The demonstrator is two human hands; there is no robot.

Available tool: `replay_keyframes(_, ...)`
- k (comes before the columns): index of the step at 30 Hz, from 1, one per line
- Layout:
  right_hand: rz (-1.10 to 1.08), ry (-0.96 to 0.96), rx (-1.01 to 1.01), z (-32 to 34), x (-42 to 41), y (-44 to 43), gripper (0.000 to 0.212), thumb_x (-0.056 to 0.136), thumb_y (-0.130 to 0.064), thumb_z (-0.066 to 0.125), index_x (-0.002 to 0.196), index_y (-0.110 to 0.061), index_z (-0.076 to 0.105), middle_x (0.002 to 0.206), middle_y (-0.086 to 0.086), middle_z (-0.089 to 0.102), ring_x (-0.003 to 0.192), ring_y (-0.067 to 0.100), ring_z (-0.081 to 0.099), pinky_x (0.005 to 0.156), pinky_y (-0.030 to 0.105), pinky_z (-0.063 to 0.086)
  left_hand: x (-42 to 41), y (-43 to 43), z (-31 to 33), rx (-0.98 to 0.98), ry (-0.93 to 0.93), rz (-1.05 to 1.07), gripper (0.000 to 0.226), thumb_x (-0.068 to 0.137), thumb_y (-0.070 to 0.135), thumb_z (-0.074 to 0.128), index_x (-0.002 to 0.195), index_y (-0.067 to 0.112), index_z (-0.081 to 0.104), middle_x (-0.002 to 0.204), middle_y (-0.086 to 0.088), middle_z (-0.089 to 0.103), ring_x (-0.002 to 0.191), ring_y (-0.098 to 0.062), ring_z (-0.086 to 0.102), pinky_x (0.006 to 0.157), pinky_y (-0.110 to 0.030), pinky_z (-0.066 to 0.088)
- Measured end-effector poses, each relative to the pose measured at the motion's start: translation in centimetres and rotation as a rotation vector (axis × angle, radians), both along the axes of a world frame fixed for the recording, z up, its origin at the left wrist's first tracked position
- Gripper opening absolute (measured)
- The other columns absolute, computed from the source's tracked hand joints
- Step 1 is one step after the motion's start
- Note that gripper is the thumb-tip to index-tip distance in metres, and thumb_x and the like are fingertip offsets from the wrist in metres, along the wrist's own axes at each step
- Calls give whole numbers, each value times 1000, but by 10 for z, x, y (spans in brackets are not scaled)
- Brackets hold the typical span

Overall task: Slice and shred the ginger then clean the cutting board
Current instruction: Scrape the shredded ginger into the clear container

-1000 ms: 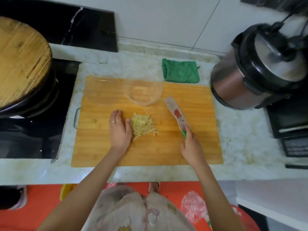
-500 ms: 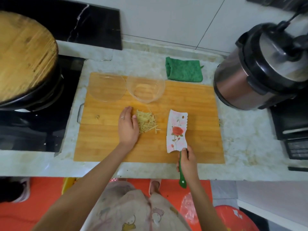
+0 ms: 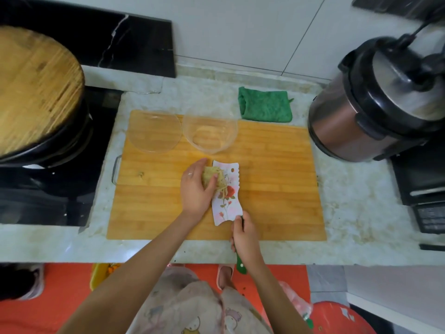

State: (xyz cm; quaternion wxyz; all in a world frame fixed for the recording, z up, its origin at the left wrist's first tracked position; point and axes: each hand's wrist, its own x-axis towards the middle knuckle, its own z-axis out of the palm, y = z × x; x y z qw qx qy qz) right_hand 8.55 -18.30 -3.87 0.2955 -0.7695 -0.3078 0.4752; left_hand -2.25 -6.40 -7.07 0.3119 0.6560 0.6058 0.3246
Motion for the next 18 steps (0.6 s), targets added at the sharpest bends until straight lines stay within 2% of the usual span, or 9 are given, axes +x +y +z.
replay_keyframes(2,0,41,-10,-1,-3,2,18,102,-21,32,88,-18,41,51,-2,33,41,15,35,38,27,31,1,2,-2,47,75,-31,55,86,49,48,124,12,62,130,-7,59,121,-26,51,104,-39,37)
replay_keyframes(5,1,76,-6,0,-7,3,22,102,-18,32,82,-16,42,51,-1,34,40,15,36,38,28,31,4,2,-4,52,210,-66,54,85,55,49,118,16,66,132,-5,58,123,-29,50,105,-48,36)
replay_keyframes(7,-19,105,2,1,-9,2,24,102,-18,33,80,-13,41,54,1,36,40,16,37,37,28,31,6,-1,-5,55,317,-98,57,87,56,44,123,16,63,137,-7,54,130,-32,43,112,-52,26)
replay_keyframes(9,-48,146,11,3,-10,2,25,102,-16,34,79,-10,41,56,5,37,39,17,38,36,27,31,6,-3,-4,77,387,-132,58,92,52,37,130,14,58,142,-7,50,138,-31,35,116,-47,10)
replay_keyframes(11,-72,188,14,6,-10,1,25,102,-15,34,78,-10,40,57,7,39,37,16,39,36,25,30,7,-4,-3,93,406,-157,57,96,46,32,134,10,54,144,-8,48,142,-29,29,117,-40,3)
replay_keyframes(14,-107,252,-2,14,-9,-1,23,102,-14,35,80,-9,40,62,9,40,37,14,40,36,24,30,11,-5,4,96,365,-184,54,97,39,32,133,7,54,142,-10,49,141,-30,31,117,-38,11)
replay_keyframes(18,-156,333,-2,32,2,-3,21,101,-12,36,80,-8,40,62,5,42,36,14,39,33,21,28,22,-5,20,121,302,-213,49,95,33,37,126,3,59,131,-12,59,132,-34,42,111,-47,34)
